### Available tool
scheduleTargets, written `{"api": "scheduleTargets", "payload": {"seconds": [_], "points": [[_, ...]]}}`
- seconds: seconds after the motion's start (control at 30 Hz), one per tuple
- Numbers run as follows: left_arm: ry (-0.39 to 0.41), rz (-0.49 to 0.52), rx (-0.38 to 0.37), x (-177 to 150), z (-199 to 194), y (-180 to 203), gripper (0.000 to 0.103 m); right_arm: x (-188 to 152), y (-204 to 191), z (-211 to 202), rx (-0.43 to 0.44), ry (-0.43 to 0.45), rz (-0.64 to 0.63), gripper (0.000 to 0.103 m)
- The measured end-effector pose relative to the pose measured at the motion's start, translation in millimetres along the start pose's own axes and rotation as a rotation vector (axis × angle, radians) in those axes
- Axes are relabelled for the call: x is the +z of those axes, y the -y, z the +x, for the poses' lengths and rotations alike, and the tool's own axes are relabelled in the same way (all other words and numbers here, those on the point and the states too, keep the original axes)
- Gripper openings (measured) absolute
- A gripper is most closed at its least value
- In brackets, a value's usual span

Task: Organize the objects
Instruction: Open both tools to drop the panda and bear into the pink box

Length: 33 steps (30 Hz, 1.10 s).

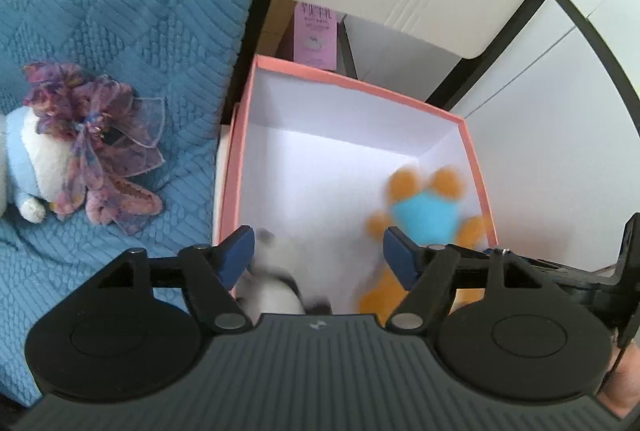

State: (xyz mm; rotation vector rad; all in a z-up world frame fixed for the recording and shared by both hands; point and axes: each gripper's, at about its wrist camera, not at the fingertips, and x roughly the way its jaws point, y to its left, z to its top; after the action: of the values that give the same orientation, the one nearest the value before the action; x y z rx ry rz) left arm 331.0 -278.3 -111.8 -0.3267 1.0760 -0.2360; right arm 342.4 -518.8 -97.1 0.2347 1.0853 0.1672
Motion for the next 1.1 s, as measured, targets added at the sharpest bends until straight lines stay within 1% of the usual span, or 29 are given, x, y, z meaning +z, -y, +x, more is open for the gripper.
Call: {"api": "scheduleTargets", "payload": {"seconds": [0.13,0.17,0.2,0.23,0.3,0.7,1.1], "points": [[0.028,0.007,-0.012,-4,-22,0,0.076,-1,-8,-18,-0.003,0.028,-0.009,0.087],[0.036,0.009,-0.014,-6,-28,0,0.076,-2,-10,-24,-0.007,0.036,-0.009,0.089],[0.045,0.011,-0.017,-7,-34,-1,0.076,-3,-13,-29,-0.008,0.046,-0.011,0.092],[0.054,0.014,-0.02,-8,-41,0,0.076,-4,-16,-35,-0.008,0.059,-0.013,0.098],[0.077,0.021,-0.022,-11,-55,-1,0.076,-7,-24,-48,-0.006,0.081,-0.02,0.103],[0.2,0.048,-0.029,-37,-144,-14,0.076,-34,-71,-112,0.025,0.176,-0.039,0.103],[0.288,0.064,-0.028,-83,-219,-43,0.076,-80,-128,-163,0.071,0.24,-0.082,0.103]]}}
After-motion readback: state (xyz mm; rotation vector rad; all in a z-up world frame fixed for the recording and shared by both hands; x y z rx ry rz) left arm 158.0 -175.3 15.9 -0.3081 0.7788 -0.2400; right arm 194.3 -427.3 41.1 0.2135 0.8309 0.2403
